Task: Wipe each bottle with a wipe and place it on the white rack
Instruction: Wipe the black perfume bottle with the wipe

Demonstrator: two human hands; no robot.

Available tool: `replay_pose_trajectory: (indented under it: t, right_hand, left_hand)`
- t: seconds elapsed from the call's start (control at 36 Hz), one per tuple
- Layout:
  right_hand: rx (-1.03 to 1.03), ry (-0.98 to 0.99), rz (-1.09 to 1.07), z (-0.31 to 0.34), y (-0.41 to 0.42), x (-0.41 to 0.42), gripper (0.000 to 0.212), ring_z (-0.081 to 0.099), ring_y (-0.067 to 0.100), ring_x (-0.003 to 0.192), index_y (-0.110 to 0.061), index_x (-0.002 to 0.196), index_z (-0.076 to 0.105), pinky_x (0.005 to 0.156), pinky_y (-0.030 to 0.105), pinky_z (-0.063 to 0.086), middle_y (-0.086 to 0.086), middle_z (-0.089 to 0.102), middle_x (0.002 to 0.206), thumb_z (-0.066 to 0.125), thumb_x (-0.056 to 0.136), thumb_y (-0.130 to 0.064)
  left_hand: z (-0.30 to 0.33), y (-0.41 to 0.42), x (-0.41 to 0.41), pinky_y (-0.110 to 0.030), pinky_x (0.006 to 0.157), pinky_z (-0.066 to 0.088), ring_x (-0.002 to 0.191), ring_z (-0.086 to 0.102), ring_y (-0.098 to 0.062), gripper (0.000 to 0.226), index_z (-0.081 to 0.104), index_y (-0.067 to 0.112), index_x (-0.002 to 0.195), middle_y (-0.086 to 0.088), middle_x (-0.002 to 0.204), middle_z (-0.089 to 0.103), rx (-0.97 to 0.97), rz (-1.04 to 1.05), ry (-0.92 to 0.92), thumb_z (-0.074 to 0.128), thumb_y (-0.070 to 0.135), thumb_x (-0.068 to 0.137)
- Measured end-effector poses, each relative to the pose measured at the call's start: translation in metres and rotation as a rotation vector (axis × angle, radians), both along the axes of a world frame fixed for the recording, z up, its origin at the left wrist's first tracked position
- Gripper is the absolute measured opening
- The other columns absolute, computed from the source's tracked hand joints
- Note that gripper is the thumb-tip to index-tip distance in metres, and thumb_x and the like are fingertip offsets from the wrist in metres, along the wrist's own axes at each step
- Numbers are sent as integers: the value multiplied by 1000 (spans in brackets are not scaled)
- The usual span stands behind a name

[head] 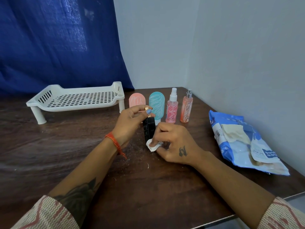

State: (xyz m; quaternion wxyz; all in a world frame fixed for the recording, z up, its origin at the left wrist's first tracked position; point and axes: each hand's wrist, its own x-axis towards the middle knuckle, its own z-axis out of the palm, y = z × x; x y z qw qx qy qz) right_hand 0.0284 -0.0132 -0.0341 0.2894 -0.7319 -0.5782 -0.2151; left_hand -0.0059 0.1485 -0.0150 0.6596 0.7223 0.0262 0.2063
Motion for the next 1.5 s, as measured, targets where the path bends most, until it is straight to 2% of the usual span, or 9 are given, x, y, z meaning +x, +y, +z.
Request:
replay_pose_trajectory:
  t: [0.14,0.33,0.58,0.75,1.0,1.06,1.17,1.31,1.5]
  right_hand:
    - [-50,-82,-13,3,-1,-2,16,47,6,62,-15,66,68,46,26,42,-3,56,72,66,61,-1]
    - [-71,-115,-35,6,-3,-2,19,53,12,62,-16,62,69,45,29,45,-2,57,70,62,59,1]
    - [-29,-109,-133,6,-8,3,26,57,13,66,-17,63,68,50,28,49,-3,60,71,42,66,-13]
    - [242,0,-270,2,-6,11,13,54,3,74,-12,78,70,61,16,47,-1,64,83,67,69,-3]
    - [365,153,-268,3,-2,12,22,60,2,79,-11,105,65,66,9,50,0,67,97,67,84,-17]
    - [381,127,-256,4,-2,12,19,60,3,80,-9,103,67,67,7,49,2,67,97,65,86,-17]
    - [399,67,-199,5,0,11,16,62,8,87,-7,99,69,72,12,52,5,67,98,62,85,-11]
    - [382,85,-129,4,2,11,21,63,10,96,-6,101,70,79,20,54,5,68,102,58,85,-14]
    - [357,124,-155,4,1,14,19,61,5,87,-9,100,70,69,14,52,2,68,96,59,85,-15]
  left_hand:
    - [1,0,0,-17,79,54,84,68,-4,24,63,8,114,-2,90,71,7,-18,2,58,14,91]
    - [1,0,-1,-27,88,52,92,67,-10,22,63,11,112,-1,91,72,15,-13,25,58,16,91]
    - [2,2,-1,-23,87,51,90,67,-5,21,63,12,112,-2,95,72,28,-16,27,57,17,91]
    - [3,3,-2,-1,63,44,83,64,12,23,63,11,113,-1,98,71,73,-45,28,56,17,92]
    - [9,2,-6,-5,68,47,102,57,-10,16,65,28,101,-4,105,65,167,-65,16,55,18,93]
    - [10,1,-7,-3,64,46,94,58,-8,16,66,25,103,-12,104,65,163,-68,7,56,17,93]
    - [12,-1,-9,-3,60,44,77,61,10,18,66,20,105,3,94,65,129,-105,-9,56,13,92]
    - [12,-2,-9,-6,67,48,96,60,-1,18,65,27,100,11,106,64,119,-121,-2,56,14,92]
    - [12,-1,-9,-9,68,49,86,64,6,19,66,25,103,7,102,67,106,-152,-4,56,13,91]
